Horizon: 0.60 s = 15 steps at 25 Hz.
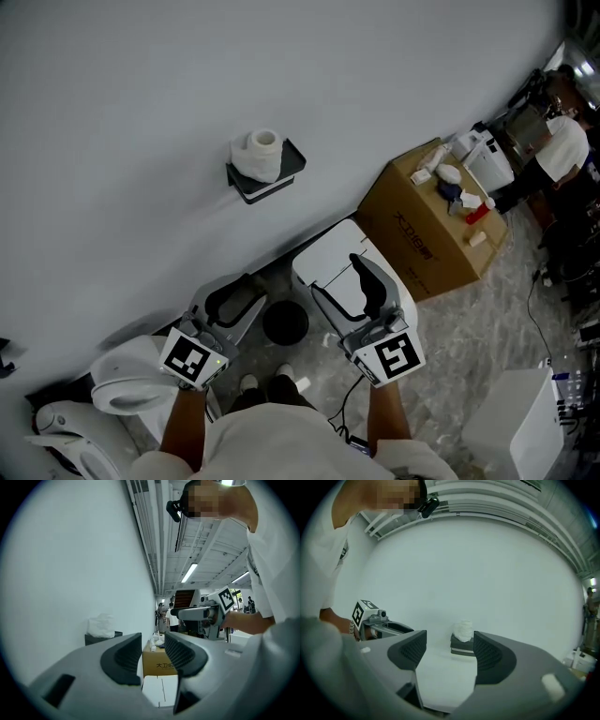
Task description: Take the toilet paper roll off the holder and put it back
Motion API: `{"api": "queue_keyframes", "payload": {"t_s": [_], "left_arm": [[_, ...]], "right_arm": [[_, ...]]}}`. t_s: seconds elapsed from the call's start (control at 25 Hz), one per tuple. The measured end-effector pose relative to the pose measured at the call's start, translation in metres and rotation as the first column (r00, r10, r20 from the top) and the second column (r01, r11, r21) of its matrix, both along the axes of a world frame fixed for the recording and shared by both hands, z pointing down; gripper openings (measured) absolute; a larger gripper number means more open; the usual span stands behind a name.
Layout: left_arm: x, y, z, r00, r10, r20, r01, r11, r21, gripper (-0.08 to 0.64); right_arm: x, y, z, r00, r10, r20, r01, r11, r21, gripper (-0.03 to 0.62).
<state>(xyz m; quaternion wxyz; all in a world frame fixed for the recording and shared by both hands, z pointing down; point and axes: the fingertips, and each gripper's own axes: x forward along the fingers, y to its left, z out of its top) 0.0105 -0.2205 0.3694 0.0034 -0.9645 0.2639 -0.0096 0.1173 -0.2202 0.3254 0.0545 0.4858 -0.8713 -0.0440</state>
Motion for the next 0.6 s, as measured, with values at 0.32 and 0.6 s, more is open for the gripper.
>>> {"api": "queue_keyframes", "payload": {"t_s": [0.32,0.6], "left_arm": [[-0.001,0.01,-0.001,1.0,-0.002,-0.002,0.002,1.0,-0.001,0.143],[-0.004,0.012,-0.003,1.0,-0.016,-0.007,0.016,1.0,0.002,0.141]], "right_arm": [[-0.008,0.015,-0.002,1.0,0.001,0.001,-0.001,1.0,-0.004,0.29],[-0.012,0.024,-0.006,0.999,-0.025,0.03,0.024,0.999,0.027,0.014]]}}
